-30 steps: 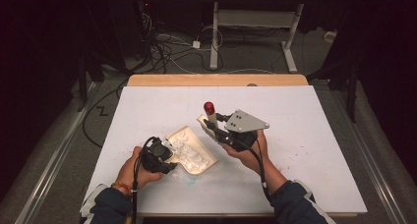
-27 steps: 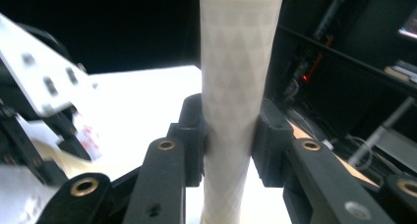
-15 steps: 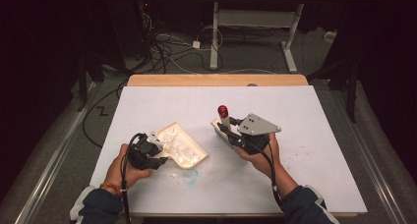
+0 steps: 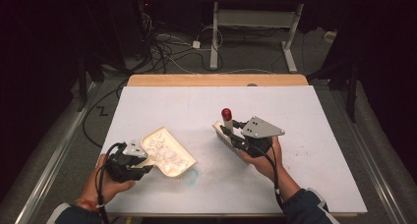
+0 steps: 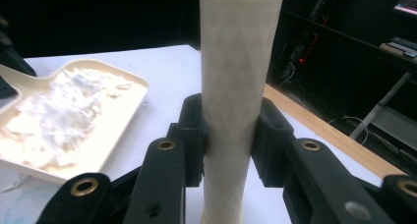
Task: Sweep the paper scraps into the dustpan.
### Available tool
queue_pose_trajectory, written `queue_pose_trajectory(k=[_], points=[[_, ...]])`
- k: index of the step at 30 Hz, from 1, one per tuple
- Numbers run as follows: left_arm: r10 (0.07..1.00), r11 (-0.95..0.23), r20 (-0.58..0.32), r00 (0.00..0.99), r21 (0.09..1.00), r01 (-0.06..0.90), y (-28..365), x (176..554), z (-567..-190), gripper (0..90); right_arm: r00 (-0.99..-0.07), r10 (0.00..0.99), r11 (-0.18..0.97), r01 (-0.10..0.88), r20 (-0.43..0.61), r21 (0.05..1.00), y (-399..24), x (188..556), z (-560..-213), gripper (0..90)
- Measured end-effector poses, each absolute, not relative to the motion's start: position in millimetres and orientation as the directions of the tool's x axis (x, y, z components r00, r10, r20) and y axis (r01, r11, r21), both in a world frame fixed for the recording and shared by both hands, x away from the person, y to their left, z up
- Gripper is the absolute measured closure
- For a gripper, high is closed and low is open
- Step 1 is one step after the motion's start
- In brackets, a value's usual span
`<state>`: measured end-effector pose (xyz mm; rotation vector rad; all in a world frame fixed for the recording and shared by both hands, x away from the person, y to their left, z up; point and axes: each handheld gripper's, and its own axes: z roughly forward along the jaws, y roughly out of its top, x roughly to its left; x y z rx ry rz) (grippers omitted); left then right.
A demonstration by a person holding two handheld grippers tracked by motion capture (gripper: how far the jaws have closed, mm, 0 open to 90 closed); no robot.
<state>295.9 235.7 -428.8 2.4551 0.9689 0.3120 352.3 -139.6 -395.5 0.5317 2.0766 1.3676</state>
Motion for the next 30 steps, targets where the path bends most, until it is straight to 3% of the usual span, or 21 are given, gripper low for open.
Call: queue_pose_trajectory(k=[6, 17, 30], points=[[0.690, -0.648, 0.046, 0.722, 0.483, 0.589, 259.4, 277.5, -424.2, 64.0, -0.735, 0.631, 0.372, 0.006, -0.248, 0.928, -136.1, 346.7, -396.4, 70.6], [0.626, -0.735, 0.054, 0.778, 0.373, 0.566, 267.3, 253.4, -422.2, 64.0, -0.750, 0.614, 0.383, 0.010, -0.247, 0.924, -111.6, 335.8, -399.7, 70.6], [0.656, -0.708, 0.012, 0.755, 0.358, 0.609, 262.8, 256.1, -439.4, 63.8, -0.769, 0.589, 0.367, -0.017, -0.247, 0.930, -85.1, 322.4, -405.1, 70.5]])
